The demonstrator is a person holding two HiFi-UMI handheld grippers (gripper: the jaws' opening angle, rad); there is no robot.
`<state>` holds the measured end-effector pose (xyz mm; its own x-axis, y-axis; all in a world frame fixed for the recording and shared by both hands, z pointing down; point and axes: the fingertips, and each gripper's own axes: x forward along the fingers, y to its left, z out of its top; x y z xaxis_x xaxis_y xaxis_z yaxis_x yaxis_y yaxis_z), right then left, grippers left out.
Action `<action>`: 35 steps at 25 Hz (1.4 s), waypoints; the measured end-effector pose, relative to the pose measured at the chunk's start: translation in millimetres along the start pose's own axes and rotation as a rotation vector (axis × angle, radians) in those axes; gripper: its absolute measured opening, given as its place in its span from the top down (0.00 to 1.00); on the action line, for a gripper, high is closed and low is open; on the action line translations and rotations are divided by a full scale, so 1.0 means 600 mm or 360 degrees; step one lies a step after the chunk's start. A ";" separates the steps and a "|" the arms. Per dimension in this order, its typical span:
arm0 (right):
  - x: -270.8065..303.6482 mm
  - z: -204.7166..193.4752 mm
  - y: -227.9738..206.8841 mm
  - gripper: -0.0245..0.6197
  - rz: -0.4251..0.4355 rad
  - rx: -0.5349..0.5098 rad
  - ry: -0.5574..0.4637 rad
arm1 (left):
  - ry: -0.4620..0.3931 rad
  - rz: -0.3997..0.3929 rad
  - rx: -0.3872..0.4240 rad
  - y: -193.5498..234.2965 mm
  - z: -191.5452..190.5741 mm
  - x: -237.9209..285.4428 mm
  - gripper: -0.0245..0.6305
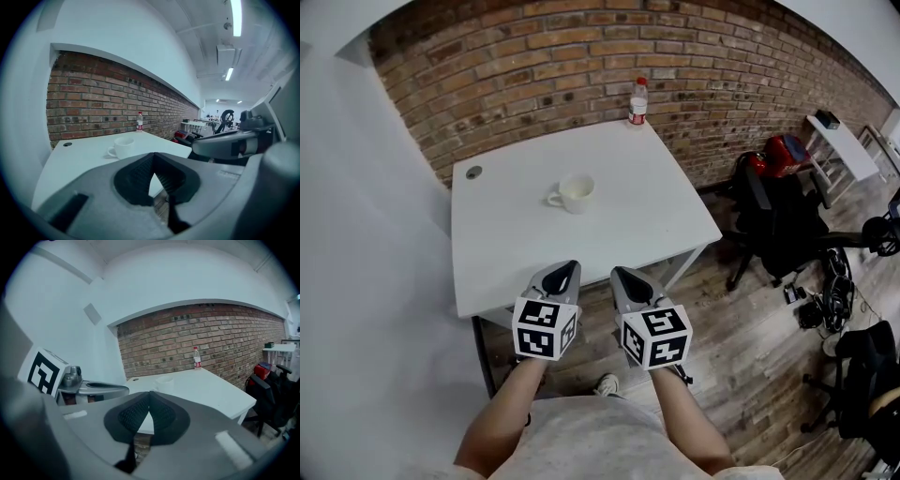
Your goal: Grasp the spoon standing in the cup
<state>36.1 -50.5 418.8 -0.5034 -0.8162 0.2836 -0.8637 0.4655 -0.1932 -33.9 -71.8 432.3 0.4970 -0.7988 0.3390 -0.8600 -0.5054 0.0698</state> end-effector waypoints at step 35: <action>0.040 -0.001 -0.044 0.95 0.0058 -0.0046 0.0063 | -0.0014 0.0103 -0.0099 0.043 -0.007 0.069 0.97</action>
<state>46.8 -82.5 431.5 -0.5348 -0.7846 0.3137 -0.8448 0.5051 -0.1768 -36.1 -116.5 452.3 0.4408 -0.8322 0.3364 -0.8958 -0.4317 0.1060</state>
